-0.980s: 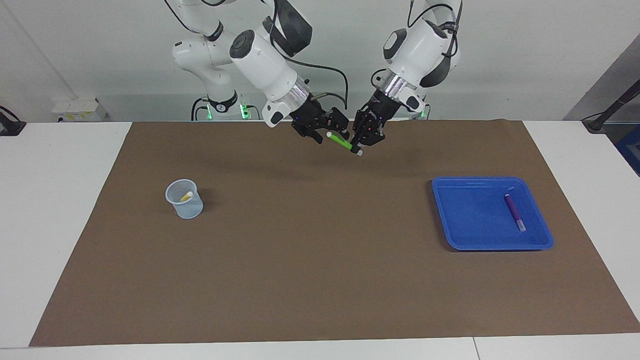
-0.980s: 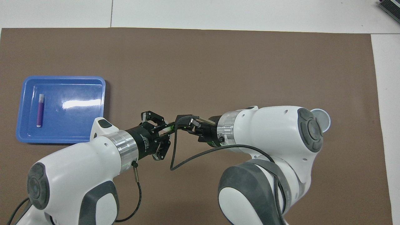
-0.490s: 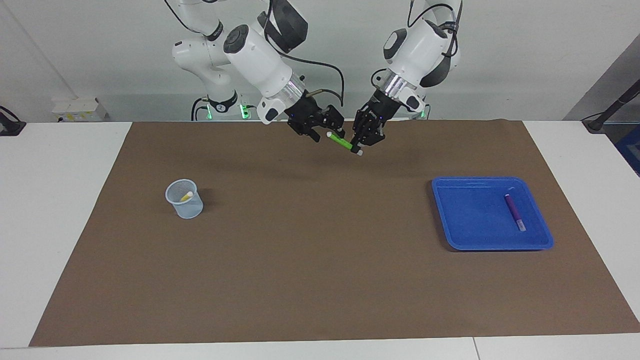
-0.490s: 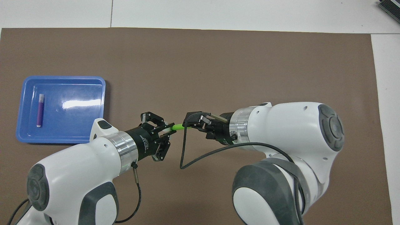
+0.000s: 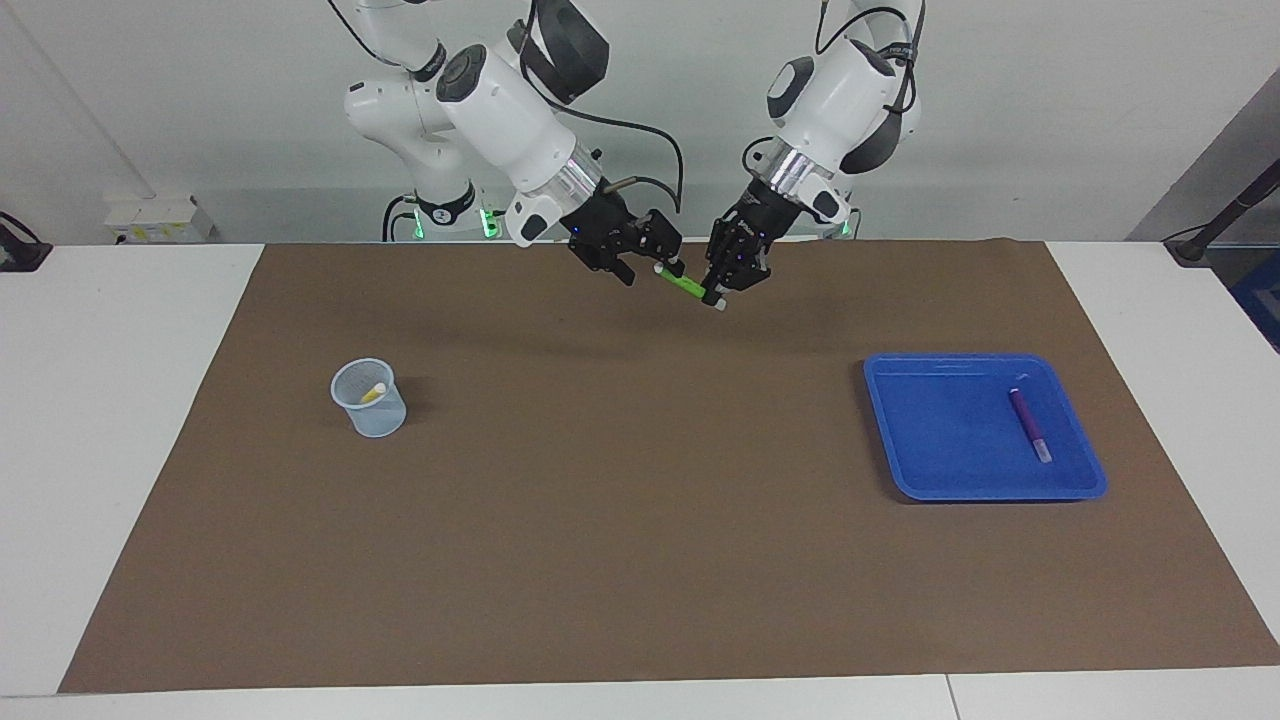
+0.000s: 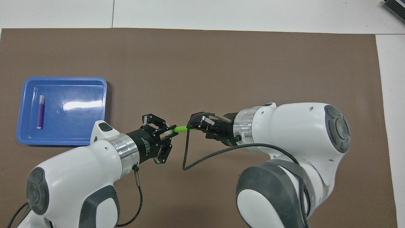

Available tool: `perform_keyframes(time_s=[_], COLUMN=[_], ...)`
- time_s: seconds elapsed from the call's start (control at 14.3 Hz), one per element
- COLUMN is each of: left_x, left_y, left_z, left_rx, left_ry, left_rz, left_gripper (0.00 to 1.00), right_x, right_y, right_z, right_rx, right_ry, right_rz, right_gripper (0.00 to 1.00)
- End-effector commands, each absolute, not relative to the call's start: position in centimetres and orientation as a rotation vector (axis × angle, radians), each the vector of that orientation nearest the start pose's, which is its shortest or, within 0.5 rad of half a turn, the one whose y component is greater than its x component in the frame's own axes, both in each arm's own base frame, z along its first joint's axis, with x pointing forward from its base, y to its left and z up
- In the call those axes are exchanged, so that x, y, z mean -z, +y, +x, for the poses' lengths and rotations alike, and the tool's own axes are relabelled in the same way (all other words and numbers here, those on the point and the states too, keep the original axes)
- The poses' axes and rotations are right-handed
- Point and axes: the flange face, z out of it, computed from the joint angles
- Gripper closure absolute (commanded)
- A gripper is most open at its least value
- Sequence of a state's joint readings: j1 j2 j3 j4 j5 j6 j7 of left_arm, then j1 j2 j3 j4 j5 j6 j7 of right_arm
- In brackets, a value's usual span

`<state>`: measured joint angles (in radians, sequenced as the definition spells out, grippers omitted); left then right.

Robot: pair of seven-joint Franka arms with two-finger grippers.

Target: Transfer and insert pens with both arms

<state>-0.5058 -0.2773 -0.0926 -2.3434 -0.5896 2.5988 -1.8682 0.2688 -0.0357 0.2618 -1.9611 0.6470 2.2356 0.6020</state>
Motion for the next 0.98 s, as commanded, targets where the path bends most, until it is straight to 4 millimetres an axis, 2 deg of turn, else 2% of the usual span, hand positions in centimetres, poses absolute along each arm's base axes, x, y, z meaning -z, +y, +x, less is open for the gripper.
perform_keyframes(time_s=[0.0,0.35,0.7,0.84,0.91], left_x=[-50.01,-50.07,-50.16,-50.16,-50.38], left_y=[-27.0,-27.06,-27.04,-27.04,-27.0], left_z=[40.66,40.59,40.57,40.57,40.51], left_rx=[0.271,0.272,0.27,0.271,0.27], left_ry=[1.865,1.863,1.861,1.862,1.858], left_rz=[1.648,1.65,1.648,1.647,1.645], left_gripper=[1.0,1.0,1.0,1.0,1.0], right_x=[-53.28,-53.51,-53.89,-53.89,-53.89], right_y=[30.85,30.98,31.12,31.12,31.12], right_z=[49.11,49.15,49.23,49.23,49.22], right_rx=[-0.048,-0.049,-0.051,-0.051,-0.052], right_ry=[0.5,0.504,0.523,0.523,0.524], right_rz=[-2.451,-2.445,-2.436,-2.436,-2.436], right_gripper=[0.37,0.46,0.47,0.6,0.64])
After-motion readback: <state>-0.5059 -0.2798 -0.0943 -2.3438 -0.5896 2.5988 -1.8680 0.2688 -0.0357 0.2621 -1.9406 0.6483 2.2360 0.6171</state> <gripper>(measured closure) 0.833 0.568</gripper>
